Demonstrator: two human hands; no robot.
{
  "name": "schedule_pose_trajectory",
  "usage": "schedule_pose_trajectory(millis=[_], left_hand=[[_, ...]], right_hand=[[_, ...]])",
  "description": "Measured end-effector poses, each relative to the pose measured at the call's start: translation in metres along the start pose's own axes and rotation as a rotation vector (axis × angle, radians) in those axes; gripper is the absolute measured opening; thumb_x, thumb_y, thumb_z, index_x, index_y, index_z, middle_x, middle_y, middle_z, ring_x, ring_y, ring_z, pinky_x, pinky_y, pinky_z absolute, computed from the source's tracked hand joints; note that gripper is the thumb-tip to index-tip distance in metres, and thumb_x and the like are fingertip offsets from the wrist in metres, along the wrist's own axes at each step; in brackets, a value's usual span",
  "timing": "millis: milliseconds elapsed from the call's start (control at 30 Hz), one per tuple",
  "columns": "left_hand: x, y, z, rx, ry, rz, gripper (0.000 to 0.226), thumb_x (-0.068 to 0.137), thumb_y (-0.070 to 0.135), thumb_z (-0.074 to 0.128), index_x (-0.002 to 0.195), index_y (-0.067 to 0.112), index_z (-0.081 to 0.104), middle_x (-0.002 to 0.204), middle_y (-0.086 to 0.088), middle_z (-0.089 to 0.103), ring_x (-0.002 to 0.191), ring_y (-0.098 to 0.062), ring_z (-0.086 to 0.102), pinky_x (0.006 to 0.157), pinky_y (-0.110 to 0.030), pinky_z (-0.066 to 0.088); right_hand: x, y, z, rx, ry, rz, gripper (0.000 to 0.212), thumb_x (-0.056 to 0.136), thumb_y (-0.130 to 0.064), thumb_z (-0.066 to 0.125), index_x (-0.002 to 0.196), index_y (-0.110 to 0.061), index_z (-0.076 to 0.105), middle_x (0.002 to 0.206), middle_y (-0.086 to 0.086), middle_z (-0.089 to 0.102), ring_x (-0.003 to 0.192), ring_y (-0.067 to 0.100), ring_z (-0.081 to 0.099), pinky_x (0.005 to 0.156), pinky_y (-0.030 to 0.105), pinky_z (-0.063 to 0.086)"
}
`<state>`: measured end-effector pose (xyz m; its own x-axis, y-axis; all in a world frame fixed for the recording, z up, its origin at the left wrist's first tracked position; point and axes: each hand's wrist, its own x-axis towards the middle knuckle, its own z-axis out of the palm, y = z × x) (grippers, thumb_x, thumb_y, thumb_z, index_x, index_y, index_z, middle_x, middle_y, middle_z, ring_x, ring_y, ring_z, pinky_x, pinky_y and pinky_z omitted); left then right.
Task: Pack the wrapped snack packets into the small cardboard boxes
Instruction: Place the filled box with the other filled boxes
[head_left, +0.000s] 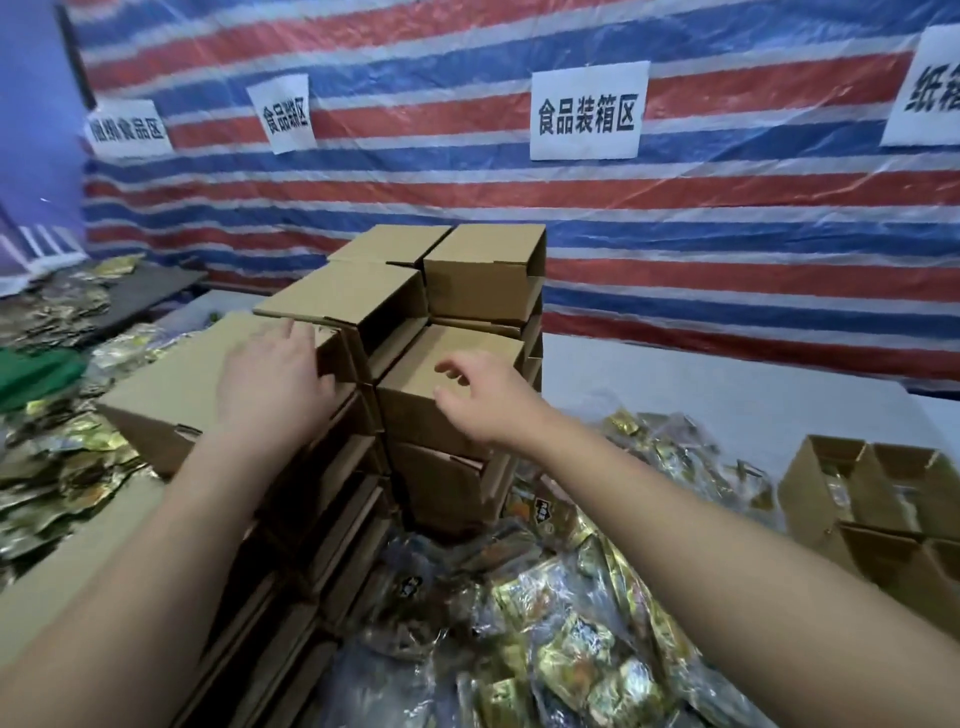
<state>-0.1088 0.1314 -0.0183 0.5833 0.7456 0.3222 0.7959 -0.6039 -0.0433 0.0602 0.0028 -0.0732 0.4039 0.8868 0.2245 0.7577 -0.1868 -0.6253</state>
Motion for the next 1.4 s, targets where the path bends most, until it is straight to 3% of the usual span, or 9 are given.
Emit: schedule_pose_trajectory(millis=[167,367,600,767,833,933,1067,1233,1400], left_hand=[[0.004,-0.035,0.019,0.177,-0.244,-0.094,0.071,0.087,0.042,0.063,0.144,0.014,0.032,0.147,-0.012,0.037,0.137,-0.030,0.035,0.109,-0.047,0.035],[-0.004,-0.037,0.002,0.182,-0.140,-0.050,0.049,0.092,0.008,0.040,0.141,0.008,0.036,0.146,-0.013,0.043,0.135,-0.031,0.039,0.106,-0.047,0.040],[-0.031,-0.011,-0.071,0.178,-0.087,0.121,0.032,0.087,0.010,0.047,0.114,0.023,0.057,0.109,-0.005,0.065,0.099,-0.026,0.061,0.076,-0.039,0.054],[-0.040,0.040,-0.092,-0.049,-0.057,0.352,0.036,0.094,0.016,0.048,0.122,0.036,0.059,0.113,0.002,0.065,0.101,-0.021,0.060,0.076,-0.034,0.051],[-0.040,0.066,-0.085,-0.185,-0.063,0.446,0.031,0.094,0.020,0.053,0.120,0.034,0.062,0.111,0.005,0.066,0.101,-0.019,0.060,0.079,-0.035,0.050],[-0.041,0.107,-0.059,-0.301,-0.034,0.525,0.019,0.092,0.035,0.060,0.110,0.033,0.068,0.101,0.007,0.068,0.094,-0.018,0.062,0.080,-0.037,0.055],[-0.064,0.158,-0.008,-0.503,-0.225,0.530,0.017,0.092,0.044,0.061,0.098,0.029,0.069,0.088,0.010,0.064,0.084,-0.011,0.061,0.075,-0.036,0.057],[-0.143,0.196,0.069,-0.679,-0.521,0.638,0.021,0.095,0.034,0.061,0.089,0.015,0.068,0.086,-0.001,0.068,0.085,-0.020,0.062,0.075,-0.034,0.049],[-0.212,0.197,0.135,-0.632,-0.755,0.720,0.017,0.098,0.034,0.056,0.088,0.024,0.066,0.082,0.008,0.065,0.081,-0.013,0.058,0.067,-0.024,0.040]], right_hand=[[0.015,-0.014,0.004,0.017,-0.038,0.005,0.039,0.098,-0.030,0.048,0.134,-0.018,0.054,0.133,0.004,0.057,0.121,0.019,0.053,0.095,0.030,0.042],[0.018,-0.026,-0.005,0.024,-0.035,-0.004,0.041,0.097,-0.027,0.052,0.138,-0.017,0.052,0.138,0.005,0.054,0.125,0.021,0.052,0.097,0.031,0.043],[0.012,-0.048,-0.050,0.080,-0.005,-0.193,0.079,0.088,-0.037,0.070,0.154,-0.025,0.028,0.157,0.002,0.031,0.143,0.016,0.032,0.115,0.027,0.025],[-0.016,-0.048,-0.096,-0.086,0.001,-0.224,0.039,0.090,-0.023,0.062,0.128,-0.023,0.060,0.128,-0.001,0.060,0.120,0.014,0.053,0.100,0.026,0.043],[-0.037,-0.037,-0.112,-0.180,0.023,-0.164,0.015,0.088,-0.020,0.058,0.099,-0.021,0.068,0.096,-0.004,0.064,0.094,0.014,0.060,0.076,0.028,0.047],[-0.076,-0.010,-0.131,-0.308,0.062,-0.024,0.011,0.086,-0.025,0.059,0.076,-0.023,0.063,0.075,-0.007,0.060,0.070,0.008,0.057,0.055,0.024,0.039],[-0.139,0.041,-0.143,-0.414,0.038,0.235,0.016,0.085,-0.030,0.059,0.070,-0.027,0.057,0.074,-0.010,0.055,0.071,0.011,0.053,0.055,0.023,0.035],[-0.240,0.096,-0.102,-0.391,-0.054,0.535,0.023,0.080,-0.028,0.059,0.060,-0.022,0.049,0.063,-0.005,0.052,0.063,0.015,0.051,0.051,0.027,0.031],[-0.318,0.120,-0.024,-0.290,-0.131,0.749,0.016,0.082,-0.031,0.056,0.077,-0.017,0.064,0.076,0.002,0.064,0.075,0.021,0.061,0.065,0.032,0.052]])
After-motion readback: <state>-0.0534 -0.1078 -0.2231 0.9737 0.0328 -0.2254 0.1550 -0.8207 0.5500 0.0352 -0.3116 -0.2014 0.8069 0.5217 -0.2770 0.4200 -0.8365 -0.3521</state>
